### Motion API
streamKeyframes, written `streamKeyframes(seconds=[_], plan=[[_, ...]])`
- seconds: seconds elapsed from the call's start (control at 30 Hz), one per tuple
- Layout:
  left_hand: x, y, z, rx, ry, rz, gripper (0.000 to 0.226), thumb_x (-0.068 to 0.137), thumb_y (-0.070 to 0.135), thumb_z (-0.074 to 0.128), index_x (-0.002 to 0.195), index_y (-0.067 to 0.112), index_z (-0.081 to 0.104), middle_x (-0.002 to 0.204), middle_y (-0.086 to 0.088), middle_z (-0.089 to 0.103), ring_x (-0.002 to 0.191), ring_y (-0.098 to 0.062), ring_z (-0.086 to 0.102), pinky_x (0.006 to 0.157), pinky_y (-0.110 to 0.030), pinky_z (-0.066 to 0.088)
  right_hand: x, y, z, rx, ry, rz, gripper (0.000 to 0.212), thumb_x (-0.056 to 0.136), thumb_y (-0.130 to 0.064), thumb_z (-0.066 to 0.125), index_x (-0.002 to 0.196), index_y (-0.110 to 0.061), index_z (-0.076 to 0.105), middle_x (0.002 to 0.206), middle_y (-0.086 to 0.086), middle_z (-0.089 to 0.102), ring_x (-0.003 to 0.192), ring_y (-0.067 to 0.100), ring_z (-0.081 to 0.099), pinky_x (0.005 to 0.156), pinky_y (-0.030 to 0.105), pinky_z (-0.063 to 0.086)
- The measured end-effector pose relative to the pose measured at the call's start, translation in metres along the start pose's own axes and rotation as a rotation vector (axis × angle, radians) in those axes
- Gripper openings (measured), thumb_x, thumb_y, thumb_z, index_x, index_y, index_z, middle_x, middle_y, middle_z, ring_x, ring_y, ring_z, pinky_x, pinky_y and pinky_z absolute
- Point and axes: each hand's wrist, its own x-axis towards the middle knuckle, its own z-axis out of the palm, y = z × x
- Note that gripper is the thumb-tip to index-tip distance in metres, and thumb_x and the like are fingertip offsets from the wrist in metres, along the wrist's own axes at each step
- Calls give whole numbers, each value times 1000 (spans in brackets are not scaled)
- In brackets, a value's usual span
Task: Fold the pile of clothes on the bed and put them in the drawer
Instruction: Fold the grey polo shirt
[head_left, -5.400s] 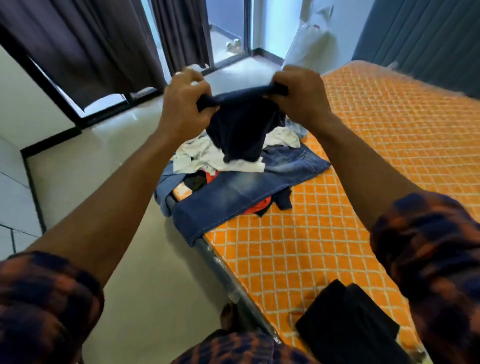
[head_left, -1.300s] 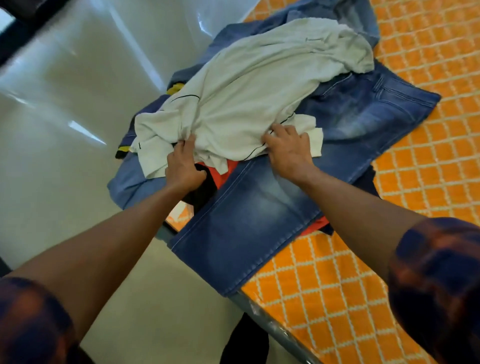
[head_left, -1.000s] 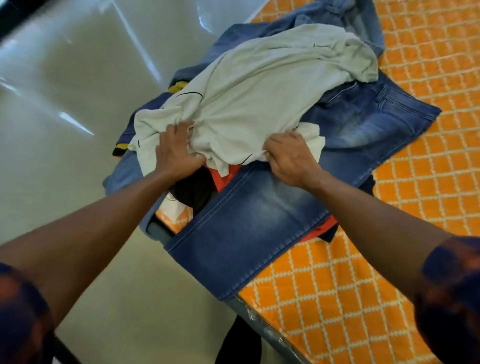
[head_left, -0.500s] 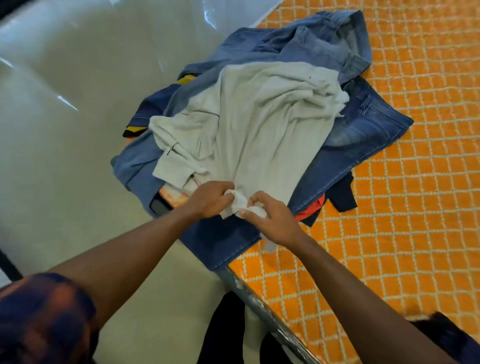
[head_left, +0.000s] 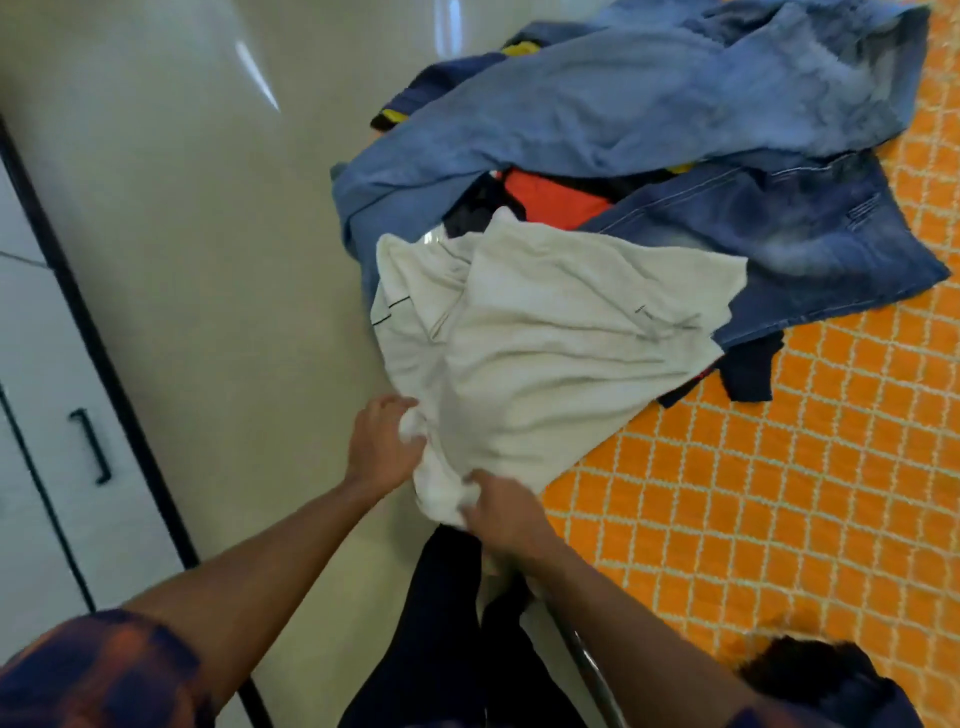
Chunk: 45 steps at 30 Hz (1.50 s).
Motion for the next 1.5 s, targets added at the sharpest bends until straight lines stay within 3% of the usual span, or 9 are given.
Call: streamKeyframes(seconds=[0.13, 0.27, 0.4, 0.53, 0.8, 1.17, 1.23, 1.37, 1.5], plan=[[4, 5, 6, -691, -99, -627, 64, 91, 20, 66, 148, 21, 38, 137, -5, 50, 108, -21, 52, 92, -36, 45, 57, -37, -74, -7, 322, -165, 35, 91, -28, 60, 125, -19, 64, 114, 7, 67, 110, 31, 62, 92, 39, 49], [31, 1, 18, -790, -131, -637, 68, 92, 16, 63, 153, 19, 32, 141, -2, 49, 119, -20, 49, 104, -38, 43, 139, -95, -154, -283, 393, -373, 54, 85, -22, 70, 137, -20, 56, 132, 8, 57, 123, 31, 51, 101, 43, 47], [79, 11, 9, -949, -76, -612, 53, 89, 3, 57, 127, 36, 43, 109, 11, 58, 93, -11, 55, 77, -29, 45, 198, -131, -191, -632, 286, -228, 83, 80, -43, 79, 149, -22, 38, 148, 8, 42, 135, 31, 40, 104, 47, 42], [124, 19, -9, -1063, -87, -570, 60, 78, 1, 58, 127, 34, 48, 106, 8, 61, 87, -13, 56, 67, -27, 44, 221, -117, -197, -770, 443, -291, 27, 94, -22, 59, 121, -18, 59, 127, 8, 55, 118, 33, 50, 92, 45, 40], [159, 7, -36, -988, -176, -476, 111, 67, -1, 81, 151, 29, 16, 136, -6, 54, 116, -23, 55, 91, -37, 46, 189, -122, -240, 602, 448, -500, 15, 85, -18, 54, 70, -19, 54, 67, -12, 48, 68, 6, 43, 66, 24, 34], [148, 40, -83, -371, -162, -44, 76, 36, 53, 74, 102, 14, 71, 113, -5, 63, 105, -27, 61, 89, -42, 52, 89, -86, -292, 1534, 34, -350, 32, 70, -11, 39, 62, -8, 70, 62, 4, 64, 62, 20, 63, 69, 27, 52], [135, 65, -101, -400, -161, -11, 57, 43, 45, 72, 95, 21, 69, 104, -2, 65, 99, -26, 63, 87, -42, 53, 73, -47, -300, 1355, 236, -215, 23, 64, -13, 44, 54, -15, 65, 58, 0, 60, 58, 17, 58, 61, 25, 48], [119, 100, -121, -376, -326, 118, 35, 62, 21, 81, 95, 22, 71, 95, -3, 69, 92, -23, 67, 72, -28, 55, 66, 36, -299, 108, 514, 188, 11, 77, -24, 65, 86, -20, 69, 101, 3, 69, 89, 23, 63, 81, 42, 54], [97, 138, -132, -349, -496, 273, 33, 63, 12, 74, 94, 3, 65, 87, -12, 63, 81, -16, 60, 71, -30, 52, 55, 0, -270, 85, 347, -303, 78, 61, -15, 72, 137, -28, 59, 139, -6, 56, 125, 9, 51, 102, 23, 43]])
